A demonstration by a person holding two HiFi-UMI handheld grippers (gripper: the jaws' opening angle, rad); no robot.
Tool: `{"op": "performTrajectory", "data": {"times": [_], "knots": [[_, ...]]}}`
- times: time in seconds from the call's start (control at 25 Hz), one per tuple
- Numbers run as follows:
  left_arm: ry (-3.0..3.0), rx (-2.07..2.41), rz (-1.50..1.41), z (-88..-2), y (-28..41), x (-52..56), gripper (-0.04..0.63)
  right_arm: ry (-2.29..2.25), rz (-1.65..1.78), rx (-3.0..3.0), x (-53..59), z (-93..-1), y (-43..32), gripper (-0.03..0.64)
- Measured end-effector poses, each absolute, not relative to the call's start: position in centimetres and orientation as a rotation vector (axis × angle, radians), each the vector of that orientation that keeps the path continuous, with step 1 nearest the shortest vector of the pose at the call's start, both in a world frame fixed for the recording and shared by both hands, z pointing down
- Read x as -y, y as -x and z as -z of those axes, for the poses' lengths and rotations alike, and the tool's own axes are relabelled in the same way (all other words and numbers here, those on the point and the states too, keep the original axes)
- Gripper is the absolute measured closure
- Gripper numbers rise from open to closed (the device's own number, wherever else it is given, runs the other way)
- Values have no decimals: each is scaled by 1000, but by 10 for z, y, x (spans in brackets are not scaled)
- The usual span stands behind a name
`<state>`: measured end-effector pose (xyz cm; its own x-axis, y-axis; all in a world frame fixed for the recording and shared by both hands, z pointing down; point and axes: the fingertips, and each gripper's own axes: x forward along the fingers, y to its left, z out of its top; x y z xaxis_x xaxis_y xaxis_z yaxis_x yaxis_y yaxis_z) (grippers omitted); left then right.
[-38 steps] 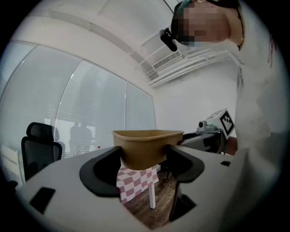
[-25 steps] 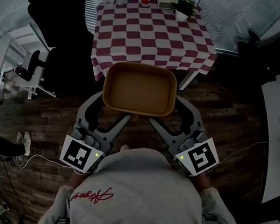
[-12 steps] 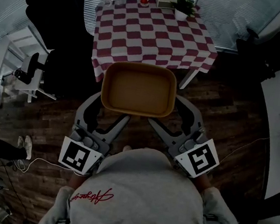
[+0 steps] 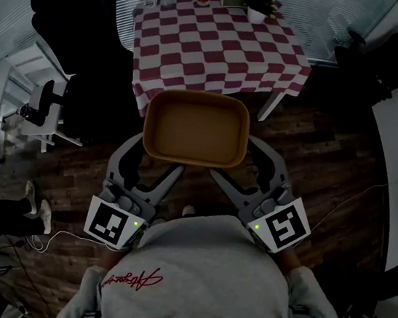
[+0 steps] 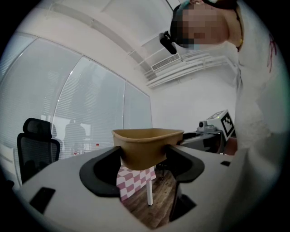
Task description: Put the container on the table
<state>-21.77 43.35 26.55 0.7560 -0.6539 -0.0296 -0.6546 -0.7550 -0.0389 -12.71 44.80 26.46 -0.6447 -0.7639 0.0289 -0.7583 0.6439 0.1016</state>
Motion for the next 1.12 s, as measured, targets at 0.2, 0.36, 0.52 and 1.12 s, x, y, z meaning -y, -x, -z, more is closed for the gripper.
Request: {"op": "performTrajectory", "data": {"times": [0.2, 0.36, 0.52, 1.12], "knots": [[2930, -1019, -24, -268, 215, -434, 276, -1345, 96, 2757, -453, -268, 125, 311], [2951, -979, -24, -270, 209, -432, 276, -1383, 89, 2737, -453, -269, 120, 311], [2954, -956, -29, -271, 202, -425, 276, -1405, 88, 2726, -447, -271, 113, 311], [2918, -1022, -42, -265, 182, -347, 276, -1337, 128, 2769, -365, -264, 92, 311]]}}
